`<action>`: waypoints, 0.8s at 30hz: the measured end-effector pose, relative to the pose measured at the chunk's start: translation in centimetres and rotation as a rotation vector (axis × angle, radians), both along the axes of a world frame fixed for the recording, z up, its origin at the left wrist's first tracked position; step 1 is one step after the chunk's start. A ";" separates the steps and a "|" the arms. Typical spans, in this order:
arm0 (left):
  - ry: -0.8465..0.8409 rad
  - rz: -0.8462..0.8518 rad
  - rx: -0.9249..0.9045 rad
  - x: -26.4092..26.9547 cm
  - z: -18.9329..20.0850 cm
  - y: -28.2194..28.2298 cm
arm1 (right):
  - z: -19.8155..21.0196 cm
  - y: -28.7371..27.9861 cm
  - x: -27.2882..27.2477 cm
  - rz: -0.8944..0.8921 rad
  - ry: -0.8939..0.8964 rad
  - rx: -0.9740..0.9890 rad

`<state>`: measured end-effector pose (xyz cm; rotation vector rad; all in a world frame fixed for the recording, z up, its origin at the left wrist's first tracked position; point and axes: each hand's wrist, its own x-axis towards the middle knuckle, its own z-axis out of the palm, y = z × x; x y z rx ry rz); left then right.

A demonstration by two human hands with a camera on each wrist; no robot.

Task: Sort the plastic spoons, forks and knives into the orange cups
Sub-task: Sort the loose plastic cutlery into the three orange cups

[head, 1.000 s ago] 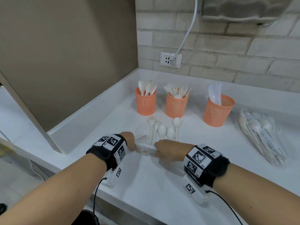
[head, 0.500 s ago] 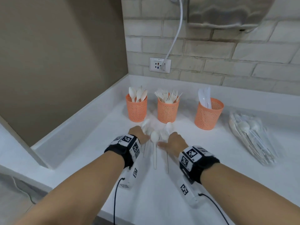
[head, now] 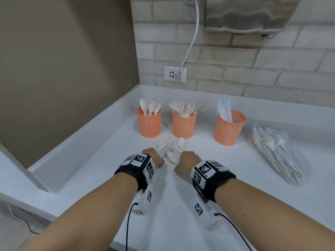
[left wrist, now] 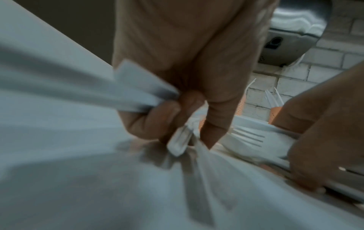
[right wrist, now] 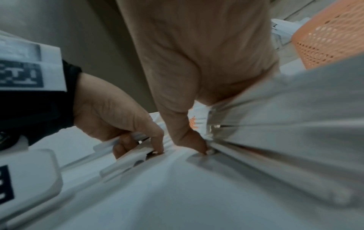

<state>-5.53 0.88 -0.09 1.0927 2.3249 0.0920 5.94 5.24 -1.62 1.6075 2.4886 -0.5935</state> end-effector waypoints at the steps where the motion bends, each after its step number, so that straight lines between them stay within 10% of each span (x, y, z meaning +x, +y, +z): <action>1: -0.021 -0.006 0.000 -0.2 -0.1 -0.1 | 0.1 0.0 0.0 0.013 -0.025 0.001; 11: -0.397 0.082 0.274 -2.0 0.4 -1.8 | 0.4 0.3 1.5 0.052 -0.001 -0.064; 17: -0.711 0.221 0.627 -1.6 1.8 -2.2 | 3.3 1.4 3.9 -0.009 0.584 -0.446; 24: -1.089 0.245 0.980 2.2 3.0 -0.3 | 6.5 0.3 2.4 0.063 0.961 -0.399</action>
